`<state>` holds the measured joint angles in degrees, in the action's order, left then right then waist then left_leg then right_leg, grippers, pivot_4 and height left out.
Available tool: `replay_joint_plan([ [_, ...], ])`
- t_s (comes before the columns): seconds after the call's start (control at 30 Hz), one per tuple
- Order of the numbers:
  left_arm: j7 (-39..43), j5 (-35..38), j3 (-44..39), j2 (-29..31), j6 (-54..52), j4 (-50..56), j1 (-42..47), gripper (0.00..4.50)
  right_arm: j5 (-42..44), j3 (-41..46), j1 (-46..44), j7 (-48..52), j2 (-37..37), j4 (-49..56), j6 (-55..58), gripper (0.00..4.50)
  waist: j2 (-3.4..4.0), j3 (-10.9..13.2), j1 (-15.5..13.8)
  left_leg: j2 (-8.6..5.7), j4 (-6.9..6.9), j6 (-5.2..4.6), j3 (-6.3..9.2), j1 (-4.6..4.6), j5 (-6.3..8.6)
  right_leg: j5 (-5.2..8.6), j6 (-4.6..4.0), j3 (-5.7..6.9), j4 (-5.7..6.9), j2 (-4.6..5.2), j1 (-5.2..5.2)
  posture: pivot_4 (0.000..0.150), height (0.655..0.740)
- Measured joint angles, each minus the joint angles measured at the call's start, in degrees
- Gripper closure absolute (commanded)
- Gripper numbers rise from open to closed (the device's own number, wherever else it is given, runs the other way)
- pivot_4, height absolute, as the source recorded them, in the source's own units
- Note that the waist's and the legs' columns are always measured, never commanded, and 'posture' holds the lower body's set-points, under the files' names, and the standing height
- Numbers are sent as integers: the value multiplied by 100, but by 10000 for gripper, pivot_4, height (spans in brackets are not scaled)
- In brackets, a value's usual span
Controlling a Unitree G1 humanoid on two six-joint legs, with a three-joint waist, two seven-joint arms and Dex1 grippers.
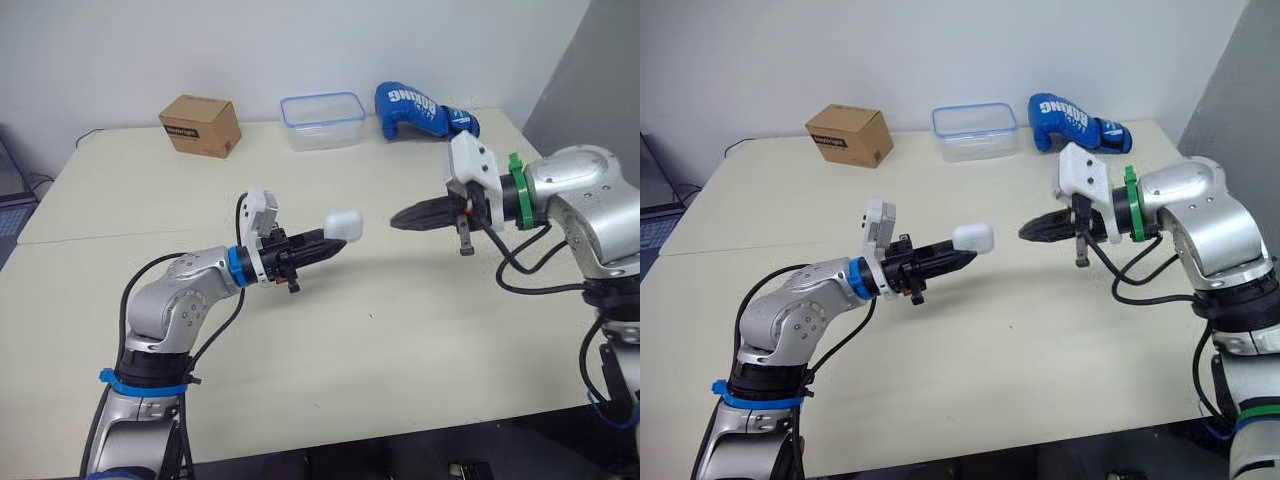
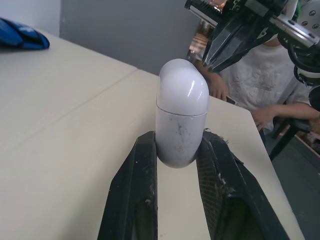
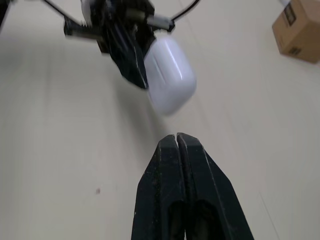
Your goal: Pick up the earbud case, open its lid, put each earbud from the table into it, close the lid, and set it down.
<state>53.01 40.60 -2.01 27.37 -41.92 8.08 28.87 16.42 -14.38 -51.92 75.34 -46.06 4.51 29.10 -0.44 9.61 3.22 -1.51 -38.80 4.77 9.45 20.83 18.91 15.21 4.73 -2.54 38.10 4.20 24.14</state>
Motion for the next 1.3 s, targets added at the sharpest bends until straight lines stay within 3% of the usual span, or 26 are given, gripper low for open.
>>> replay_joint_plan([
  [0.37,-982,661,-337,-157,-1623,-427,101,37920,-391,-111,422,177,-55,194,-575,44615,0,0,-4,0,-2,1,4,2,-1,0,0,1,-3,0,0,1500,7400],
  [0.67,-1434,689,-221,-314,-2780,-1105,171,37920,-466,-194,665,231,-85,447,-614,44615,-1,0,-10,-1,-2,2,6,2,-1,0,0,2,-3,0,0,1500,7400],
  [1.3,-1452,13,74,-686,-2753,-2217,654,37920,-818,-268,867,124,-45,400,-584,44615,-1,-1,-61,-4,-6,3,5,-2,-2,0,0,0,-2,2,-5,1500,7400],
])
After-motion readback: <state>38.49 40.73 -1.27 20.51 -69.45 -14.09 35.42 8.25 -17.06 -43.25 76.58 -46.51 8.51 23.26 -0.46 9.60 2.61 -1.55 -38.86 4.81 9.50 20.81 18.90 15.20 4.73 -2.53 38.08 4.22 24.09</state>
